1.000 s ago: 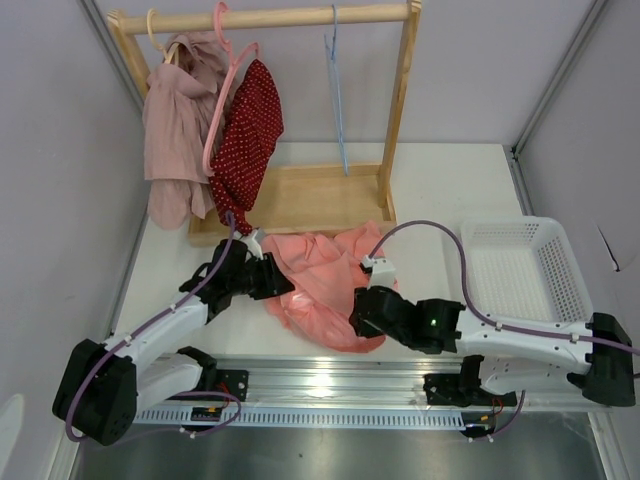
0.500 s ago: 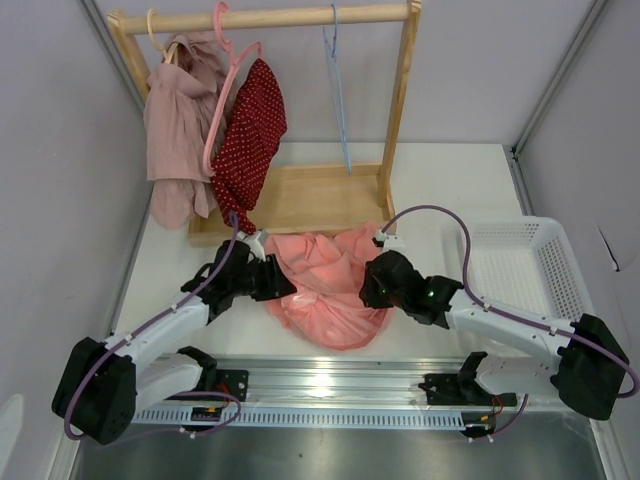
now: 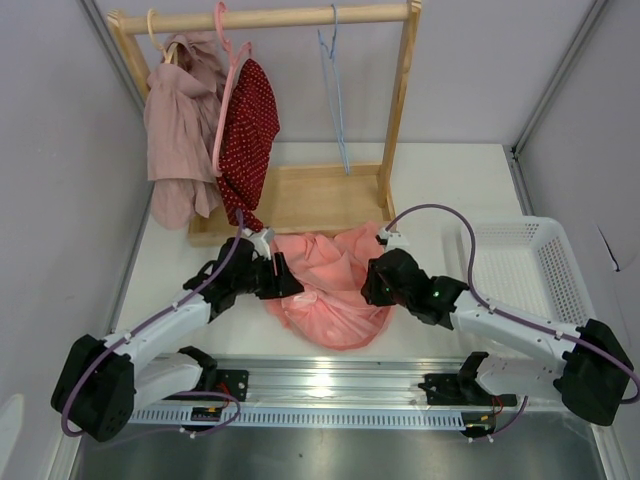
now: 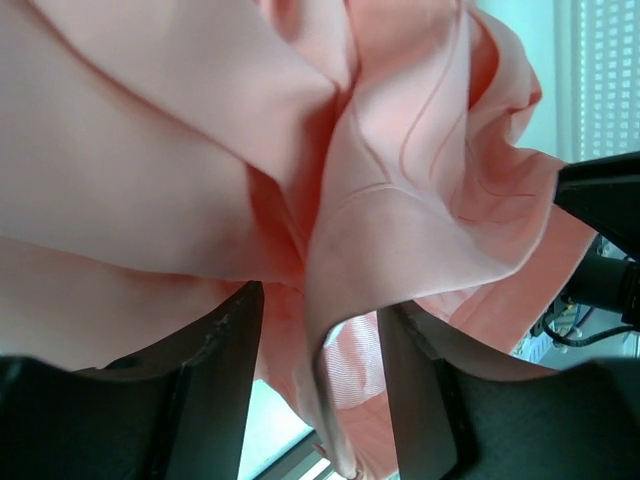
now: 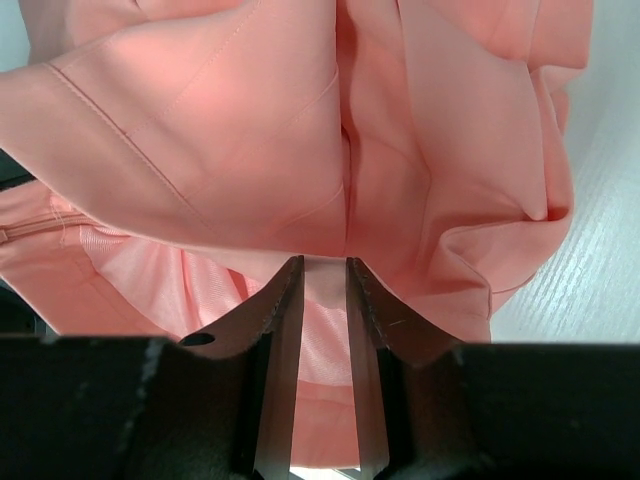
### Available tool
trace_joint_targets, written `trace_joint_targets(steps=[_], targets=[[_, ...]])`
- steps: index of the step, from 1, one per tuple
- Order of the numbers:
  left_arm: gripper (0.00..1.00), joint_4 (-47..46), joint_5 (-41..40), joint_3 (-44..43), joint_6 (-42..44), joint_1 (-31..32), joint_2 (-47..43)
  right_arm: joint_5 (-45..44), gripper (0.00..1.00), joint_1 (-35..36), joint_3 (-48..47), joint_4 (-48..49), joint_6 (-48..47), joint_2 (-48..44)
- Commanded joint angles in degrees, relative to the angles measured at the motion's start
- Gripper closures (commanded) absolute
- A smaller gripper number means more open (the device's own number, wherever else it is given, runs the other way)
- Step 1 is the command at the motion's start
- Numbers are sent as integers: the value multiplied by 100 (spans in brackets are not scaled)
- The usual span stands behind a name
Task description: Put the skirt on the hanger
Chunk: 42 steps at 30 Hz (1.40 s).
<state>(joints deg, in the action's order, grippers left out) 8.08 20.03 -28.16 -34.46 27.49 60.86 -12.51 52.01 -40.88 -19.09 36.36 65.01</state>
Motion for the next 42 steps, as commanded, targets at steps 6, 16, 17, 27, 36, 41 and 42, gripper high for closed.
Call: trace_joint_targets(steps=[6, 16, 17, 27, 36, 41, 42], targets=[[41, 45, 325, -646, 431, 99, -215, -172, 72, -24, 265, 441, 3, 397], [38, 203, 414, -1068, 861, 152, -513, -392, 72, -173, 134, 635, -103, 662], [37, 177, 414, -1156, 879, 152, -575, -401, 72, -174, 116, 635, -111, 662], [35, -429, -253, -2929, 589, 353, -558, -515, 71, -191, -16, 591, -103, 618], [34, 544, -3599, -5881, 985, 1303, 1222, -436, 71, -209, -43, 617, -112, 706], [31, 721, -4665, -7307, 1388, 1444, 2358, -366, 72, -217, -34, 643, -103, 715], [30, 748, -4753, -7752, 1424, 1461, 2517, -348, 72, -217, -16, 661, -111, 723]])
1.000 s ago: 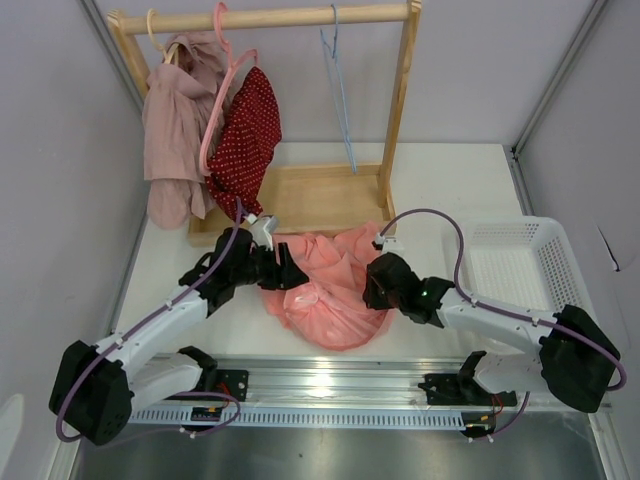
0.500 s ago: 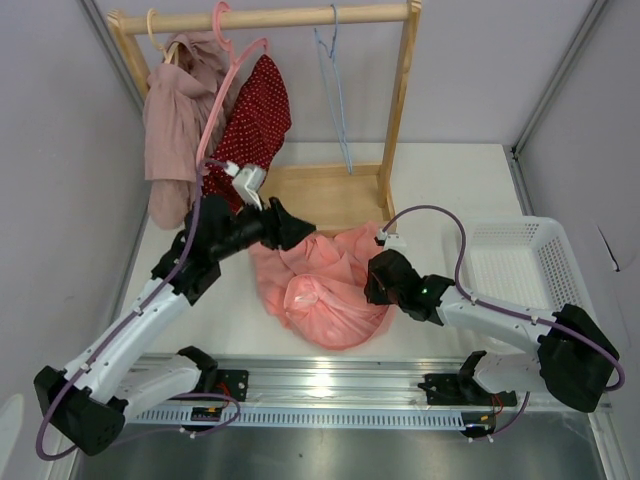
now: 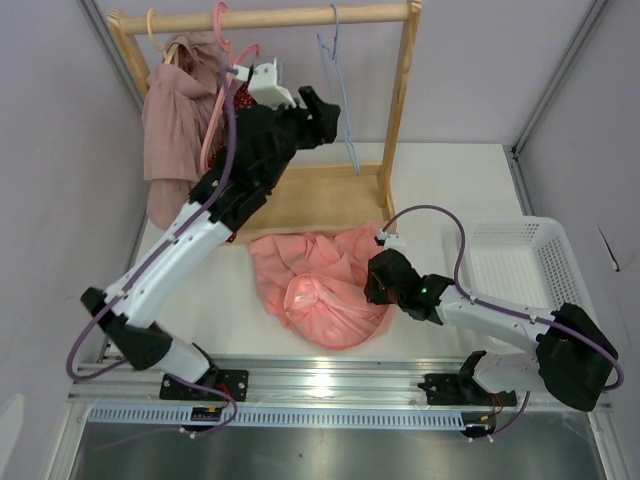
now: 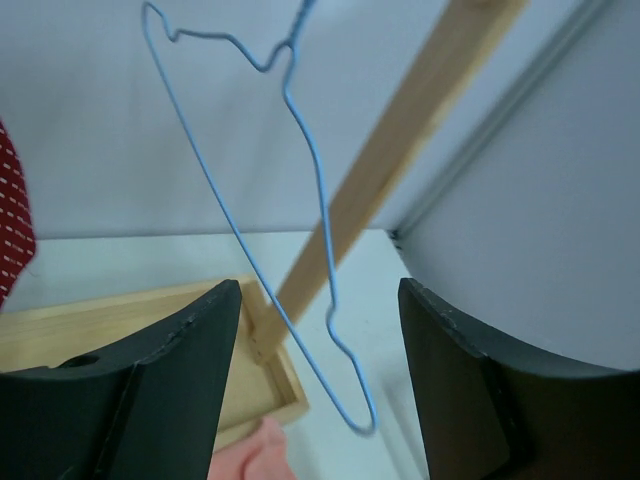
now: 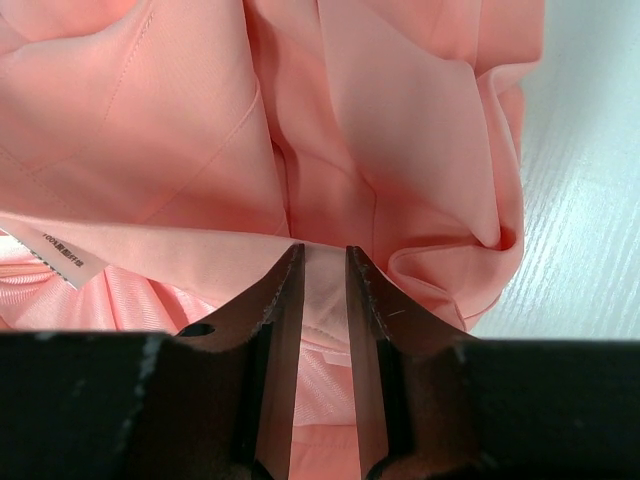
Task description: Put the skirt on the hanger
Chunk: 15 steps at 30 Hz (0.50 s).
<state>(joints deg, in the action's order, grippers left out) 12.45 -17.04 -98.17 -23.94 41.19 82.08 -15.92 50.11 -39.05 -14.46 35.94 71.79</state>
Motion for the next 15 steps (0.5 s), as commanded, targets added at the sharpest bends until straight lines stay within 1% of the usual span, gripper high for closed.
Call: trace_joint_targets(steps=[1, 3, 4, 8, 10, 11, 15], targets=[[29, 328, -1213, -869, 408, 100, 692, 36, 71, -36, -191, 233, -61, 63], [28, 433, -1433, -1159, 539, 126, 975, 54, 71, -36, -191, 268, -70, 98], [27, 599, -1591, -1700, 583, 135, 1289, 80, 72, -36, -191, 277, -79, 125], [25, 715, -1987, -2486, 988, 196, 1819, 116, 72, -45, -173, 312, -96, 134], [25, 811, -2093, -2671, 1067, 205, 1986, 133, 72, -54, -156, 321, -96, 116], [25, 864, -2154, -2959, 1111, 214, 2144, 142, 72, -71, -130, 338, -96, 90], [25, 1119, -2190, -3322, 1234, 240, 2487, 177, 72, -124, -86, 373, -105, 37]])
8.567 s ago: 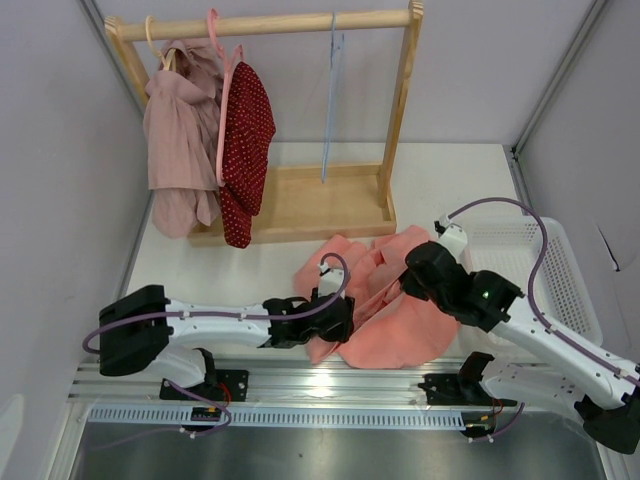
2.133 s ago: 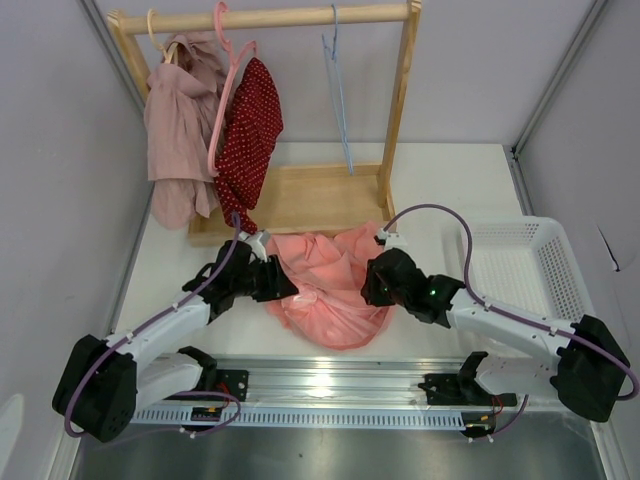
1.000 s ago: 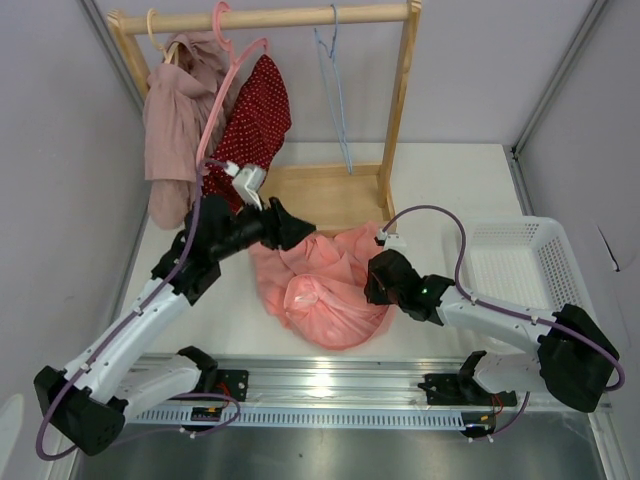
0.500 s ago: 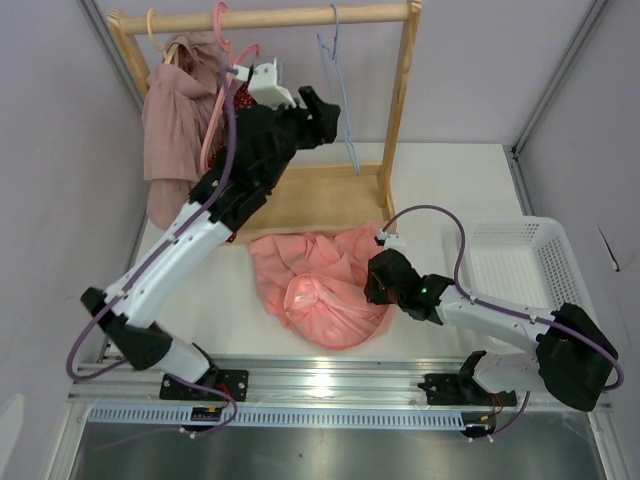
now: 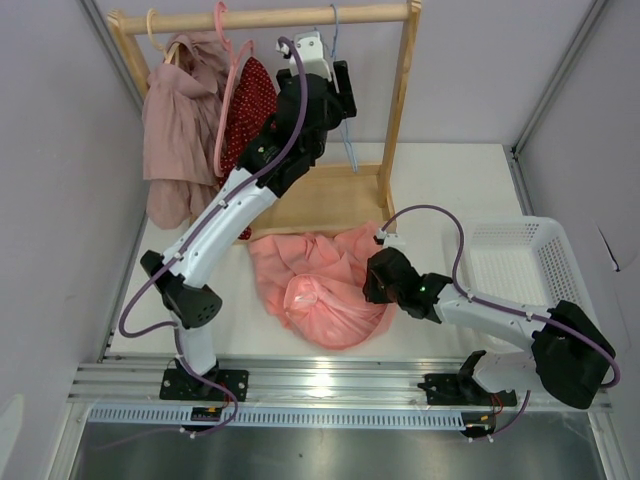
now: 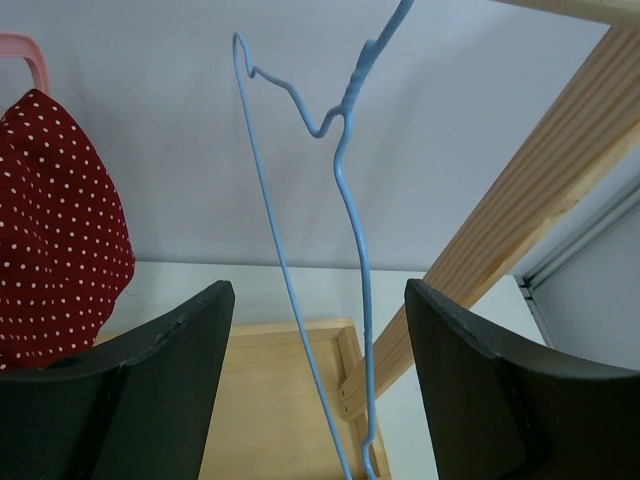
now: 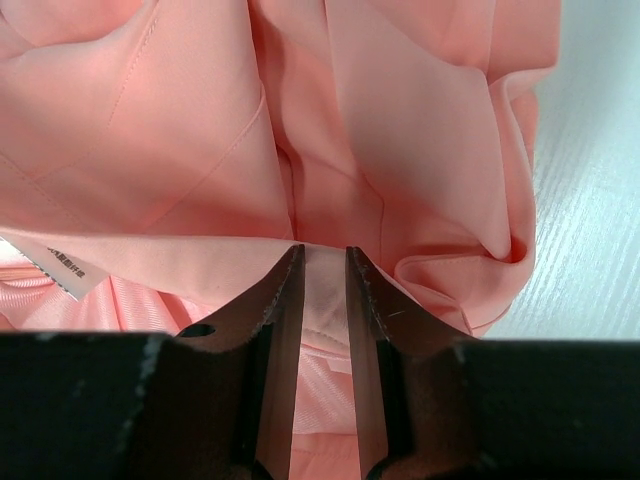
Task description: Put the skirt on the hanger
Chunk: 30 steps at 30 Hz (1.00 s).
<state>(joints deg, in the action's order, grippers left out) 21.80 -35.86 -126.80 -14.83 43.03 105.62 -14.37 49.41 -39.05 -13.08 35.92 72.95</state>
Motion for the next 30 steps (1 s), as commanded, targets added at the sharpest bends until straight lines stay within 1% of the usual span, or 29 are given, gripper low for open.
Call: trace_joint_targets(steps=[1, 8, 11, 15, 20, 21, 22, 23, 25, 27, 30], targets=[[25, 210, -317, -564, 340, 57, 195, 48, 72, -63, -77, 245, -103, -88], [28, 263, -378, -819, 463, 66, 520, 110, 72, -98, -77, 271, -112, -132], [32, 333, -378, -1030, 507, 66, 696, 110, 72, -107, -77, 262, -112, -158], [40, 386, -422, -1128, 560, 66, 740, 119, 72, -98, -42, 271, -103, -202], [47, 386, -466, -1136, 701, 48, 723, 136, 72, -107, -41, 289, -94, -220], [53, 404, -440, -1127, 675, 31, 723, 128, 72, -107, -33, 271, -94, -237], [55, 421, -353, -1136, 640, -22, 679, 119, 72, -98, -24, 254, -94, -272], [59, 482, -300, -1127, 613, -57, 661, 119, 72, -115, -15, 262, -94, -290], [61, 509, -220, -1127, 569, -119, 644, 119, 72, -115, -6, 245, -94, -325], [66, 536, -115, -1127, 569, -154, 626, 119, 72, -124, -6, 236, -103, -343], [68, 553, -36, -1127, 552, -198, 609, 119, 72, -133, 11, 262, -103, -360]])
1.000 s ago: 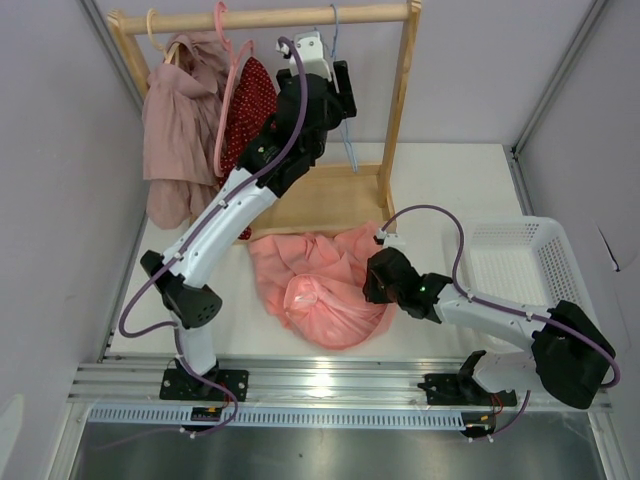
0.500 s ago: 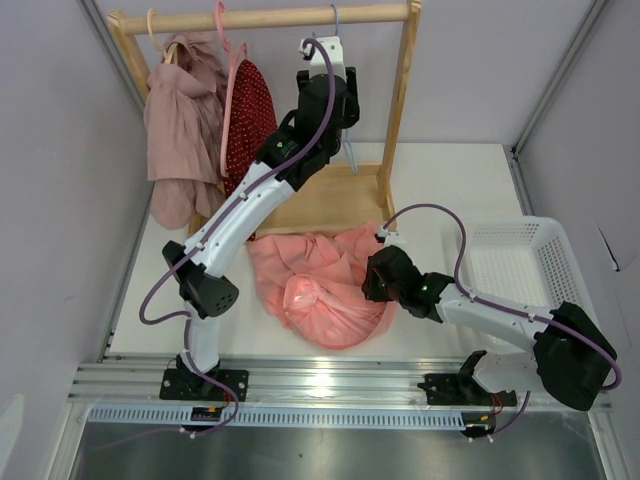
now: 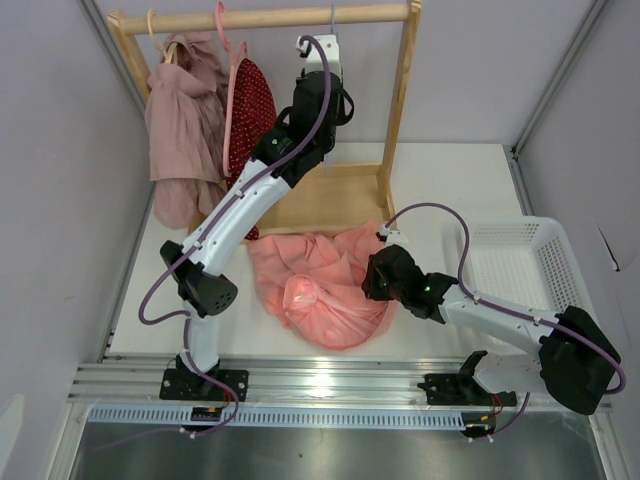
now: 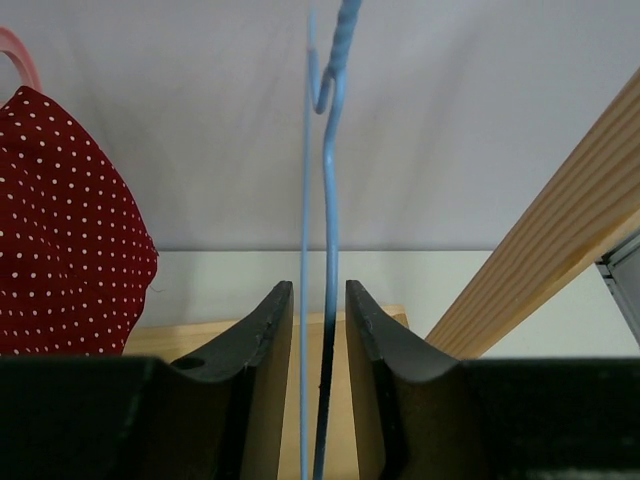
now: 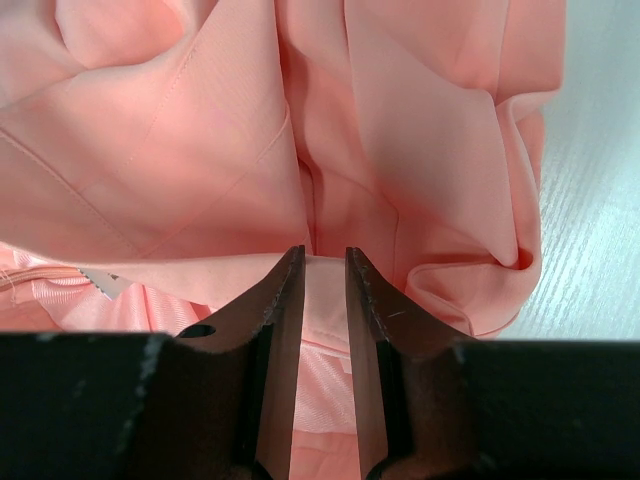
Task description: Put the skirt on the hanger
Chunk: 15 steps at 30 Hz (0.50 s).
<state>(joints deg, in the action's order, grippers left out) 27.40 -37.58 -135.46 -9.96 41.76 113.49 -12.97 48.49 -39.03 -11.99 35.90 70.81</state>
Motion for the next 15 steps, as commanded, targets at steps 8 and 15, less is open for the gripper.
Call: trace_joint_targets(steps=[8, 15], targets=[[93, -129, 172, -306, 134, -98, -240, -12, 72, -41, 18, 162, -101, -172], [100, -314, 137, -437, 301, -106, -319, 14, 72, -50, 18, 170, -101, -190]])
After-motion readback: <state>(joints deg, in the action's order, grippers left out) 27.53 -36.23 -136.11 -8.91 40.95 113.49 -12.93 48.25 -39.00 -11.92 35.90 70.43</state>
